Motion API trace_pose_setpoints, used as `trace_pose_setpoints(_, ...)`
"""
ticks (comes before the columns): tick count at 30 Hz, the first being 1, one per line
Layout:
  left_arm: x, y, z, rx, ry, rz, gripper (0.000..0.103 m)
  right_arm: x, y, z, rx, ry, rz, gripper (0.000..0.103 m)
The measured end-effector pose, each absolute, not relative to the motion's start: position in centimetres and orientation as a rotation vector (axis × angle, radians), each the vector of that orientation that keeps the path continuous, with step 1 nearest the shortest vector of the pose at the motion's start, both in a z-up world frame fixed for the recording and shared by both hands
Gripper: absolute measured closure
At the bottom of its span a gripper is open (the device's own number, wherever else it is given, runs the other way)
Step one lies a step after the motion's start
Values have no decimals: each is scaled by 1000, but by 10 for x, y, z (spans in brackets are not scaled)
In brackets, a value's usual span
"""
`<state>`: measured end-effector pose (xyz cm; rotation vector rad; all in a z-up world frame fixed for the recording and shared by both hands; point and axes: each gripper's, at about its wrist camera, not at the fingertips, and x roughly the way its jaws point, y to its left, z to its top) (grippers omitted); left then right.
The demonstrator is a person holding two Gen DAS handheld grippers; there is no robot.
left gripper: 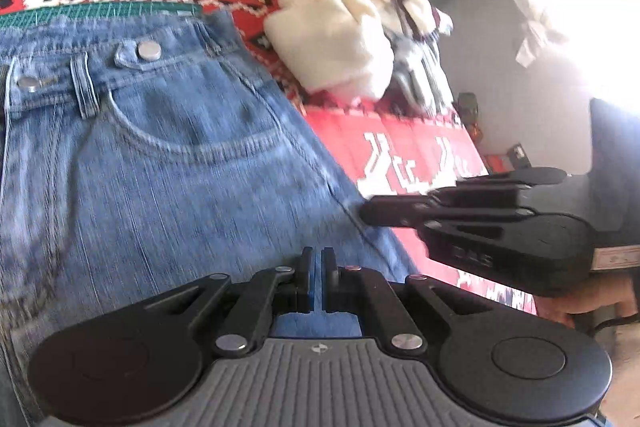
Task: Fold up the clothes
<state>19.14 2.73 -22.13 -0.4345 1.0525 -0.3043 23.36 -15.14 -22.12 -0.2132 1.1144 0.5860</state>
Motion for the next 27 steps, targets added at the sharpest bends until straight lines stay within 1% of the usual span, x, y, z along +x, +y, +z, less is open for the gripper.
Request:
trace_pose_setpoints(10, 159, 13, -221, -435, 1065, -328, 101, 182, -183, -214, -229, 1173, 586, 103)
trace_pose_setpoints(14, 146, 3, -221, -412, 1063, -341, 100, 180, -191, -211, -193, 1175, 568, 103)
trace_pose_setpoints(18, 143, 2, -220, -419, 1053, -342, 100, 183, -187, -201, -132, 1089, 576, 102)
trace_pose_setpoints(23, 140, 2, -217, -430, 1044, -347, 100, 185, -167, -213, -182, 1129, 576, 102)
trace_pose_setpoints(27, 133, 12, -204, -414, 1026, -358, 100, 175, -178, -206, -185, 1139, 564, 101)
